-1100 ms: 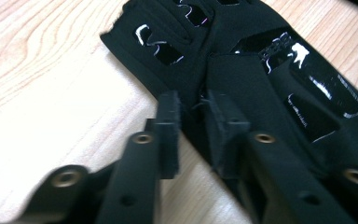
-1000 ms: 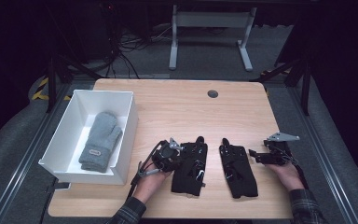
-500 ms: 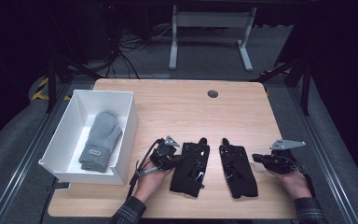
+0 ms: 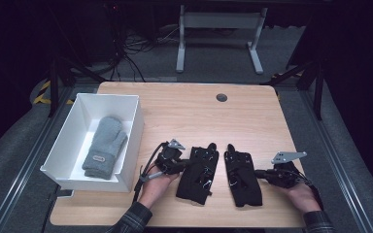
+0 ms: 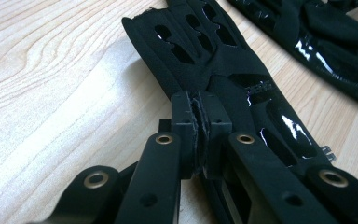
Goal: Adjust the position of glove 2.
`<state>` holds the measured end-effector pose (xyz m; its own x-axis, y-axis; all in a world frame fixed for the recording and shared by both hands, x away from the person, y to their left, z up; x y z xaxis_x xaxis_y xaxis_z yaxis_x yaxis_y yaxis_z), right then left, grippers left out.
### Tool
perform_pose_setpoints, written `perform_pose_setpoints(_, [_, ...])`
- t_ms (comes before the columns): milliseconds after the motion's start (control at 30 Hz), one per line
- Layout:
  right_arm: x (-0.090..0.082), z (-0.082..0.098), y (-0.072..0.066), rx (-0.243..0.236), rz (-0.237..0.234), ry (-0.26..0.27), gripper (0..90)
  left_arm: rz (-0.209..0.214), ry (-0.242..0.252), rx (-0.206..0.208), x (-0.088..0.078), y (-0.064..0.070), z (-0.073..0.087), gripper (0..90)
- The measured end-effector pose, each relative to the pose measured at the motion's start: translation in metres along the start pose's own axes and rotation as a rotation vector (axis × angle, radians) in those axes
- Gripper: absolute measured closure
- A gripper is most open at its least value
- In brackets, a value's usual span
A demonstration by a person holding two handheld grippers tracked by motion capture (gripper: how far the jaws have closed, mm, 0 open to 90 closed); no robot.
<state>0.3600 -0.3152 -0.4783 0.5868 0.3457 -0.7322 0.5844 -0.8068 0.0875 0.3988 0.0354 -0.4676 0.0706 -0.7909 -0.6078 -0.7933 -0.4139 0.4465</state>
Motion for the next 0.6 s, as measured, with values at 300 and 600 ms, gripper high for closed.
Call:
perform_pose_setpoints(300, [0.001,-0.004,-0.010,-0.014,-0.022,0.005,90.0,0.021,0.026,0.004,-0.003,0.004,-0.005,86.8])
perform_pose_setpoints(600, [0.006,-0.011,-0.020,-0.044,-0.043,0.009,90.0,0.022,0.049,0.002,-0.007,0.003,-0.008,86.9])
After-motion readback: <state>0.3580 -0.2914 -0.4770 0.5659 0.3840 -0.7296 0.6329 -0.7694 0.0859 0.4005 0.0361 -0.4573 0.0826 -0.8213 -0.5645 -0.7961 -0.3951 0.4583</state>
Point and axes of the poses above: each handheld gripper's, and its own axes: x roughly forward along the jaws, z roughly out of its underside, y roughly to its right, the point moved 3 cm from there along x, roughly forward along the jaws, and after that the axes turned 15 degrees about z, right-handed, at the moved point
